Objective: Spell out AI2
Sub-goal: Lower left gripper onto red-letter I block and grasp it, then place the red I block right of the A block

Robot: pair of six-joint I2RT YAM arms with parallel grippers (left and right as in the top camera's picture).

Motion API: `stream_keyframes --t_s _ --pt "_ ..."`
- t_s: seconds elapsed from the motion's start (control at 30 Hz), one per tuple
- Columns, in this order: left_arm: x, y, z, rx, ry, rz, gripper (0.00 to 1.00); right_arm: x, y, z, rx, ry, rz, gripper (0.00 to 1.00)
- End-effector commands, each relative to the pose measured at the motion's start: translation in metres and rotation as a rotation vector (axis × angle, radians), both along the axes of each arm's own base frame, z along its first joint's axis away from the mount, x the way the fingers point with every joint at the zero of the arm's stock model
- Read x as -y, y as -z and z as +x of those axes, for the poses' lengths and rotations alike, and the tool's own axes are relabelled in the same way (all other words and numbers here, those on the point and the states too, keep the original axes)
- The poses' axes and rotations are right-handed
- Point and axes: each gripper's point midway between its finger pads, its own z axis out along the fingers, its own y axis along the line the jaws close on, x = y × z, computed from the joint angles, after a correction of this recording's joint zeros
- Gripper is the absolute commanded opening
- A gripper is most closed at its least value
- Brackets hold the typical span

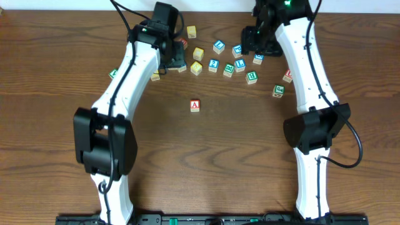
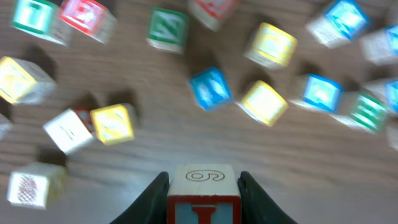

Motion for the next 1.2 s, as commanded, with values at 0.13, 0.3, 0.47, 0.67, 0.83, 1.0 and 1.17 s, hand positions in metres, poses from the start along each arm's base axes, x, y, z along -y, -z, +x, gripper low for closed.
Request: stream_keyframes --t_s 0.13,0.3,0.47,0.67,0.83,1.0,1.17 --pt "0.064 0.006 -0.056 -0.142 0.1 -0.026 0.28 0.039 -0.007 0.014 0.036 0.067 -0.015 0.67" --pt "0.1 0.015 -0.078 -0.172 0.181 -0.009 0.28 0.062 -0.007 0.018 0.039 0.113 -0.015 0.68" --pt "0.116 0.037 -0.09 -0.21 0.164 0.03 0.28 0.07 -0.007 0.019 0.038 0.129 -0.016 0.68" --pt "0.118 0.067 -0.095 -0.256 0.126 0.083 0.28 0.07 -0.007 0.019 0.038 0.129 -0.016 0.68" --pt "0.105 0.092 -0.093 -0.277 0.074 0.161 0.28 0.069 -0.007 0.019 0.038 0.127 -0.016 0.69" --pt "0.107 0.108 -0.091 -0.29 0.072 0.169 0.28 0.069 -0.007 0.018 0.033 0.127 -0.017 0.69" --pt "0.107 0.117 -0.091 -0.299 0.066 0.173 0.28 0.069 -0.007 0.017 0.029 0.127 -0.017 0.69"
